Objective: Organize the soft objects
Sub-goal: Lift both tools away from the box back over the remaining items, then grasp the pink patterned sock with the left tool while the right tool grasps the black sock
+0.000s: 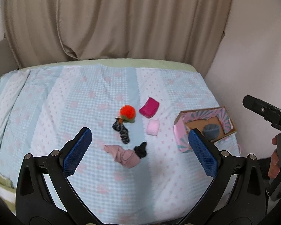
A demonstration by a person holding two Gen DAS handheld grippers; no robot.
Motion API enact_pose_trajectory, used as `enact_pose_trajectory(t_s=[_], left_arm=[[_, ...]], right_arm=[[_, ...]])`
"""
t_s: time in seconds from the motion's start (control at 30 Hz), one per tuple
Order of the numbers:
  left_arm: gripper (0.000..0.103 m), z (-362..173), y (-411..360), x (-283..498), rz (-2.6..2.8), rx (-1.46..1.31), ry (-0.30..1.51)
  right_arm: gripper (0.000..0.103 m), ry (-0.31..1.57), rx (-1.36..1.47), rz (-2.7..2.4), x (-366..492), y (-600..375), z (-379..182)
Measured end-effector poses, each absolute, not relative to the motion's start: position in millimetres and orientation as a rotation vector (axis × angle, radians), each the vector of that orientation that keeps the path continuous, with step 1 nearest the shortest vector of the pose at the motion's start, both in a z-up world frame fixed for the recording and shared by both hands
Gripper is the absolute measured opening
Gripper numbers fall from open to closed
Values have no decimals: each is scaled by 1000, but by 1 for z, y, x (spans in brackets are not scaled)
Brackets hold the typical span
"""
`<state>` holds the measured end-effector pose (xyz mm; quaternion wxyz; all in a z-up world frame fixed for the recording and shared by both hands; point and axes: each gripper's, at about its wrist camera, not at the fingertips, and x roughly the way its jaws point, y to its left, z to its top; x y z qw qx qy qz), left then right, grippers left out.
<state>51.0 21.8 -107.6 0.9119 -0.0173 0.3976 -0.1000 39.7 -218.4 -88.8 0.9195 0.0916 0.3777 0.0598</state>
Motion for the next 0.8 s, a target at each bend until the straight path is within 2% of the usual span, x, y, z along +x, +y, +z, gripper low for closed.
enact_pose_trajectory(t_s=[0.3, 0.6, 0.8], left_arm=[[103, -188, 60, 83, -381, 73, 825], [103, -321, 57, 114, -578, 187, 885], [102, -401, 50, 132, -613, 236, 909]], right_arm=[[102, 773, 201, 62, 62, -155, -160], [102, 882, 221, 77, 88, -115, -284], [96, 929, 182, 103, 101, -103, -354]])
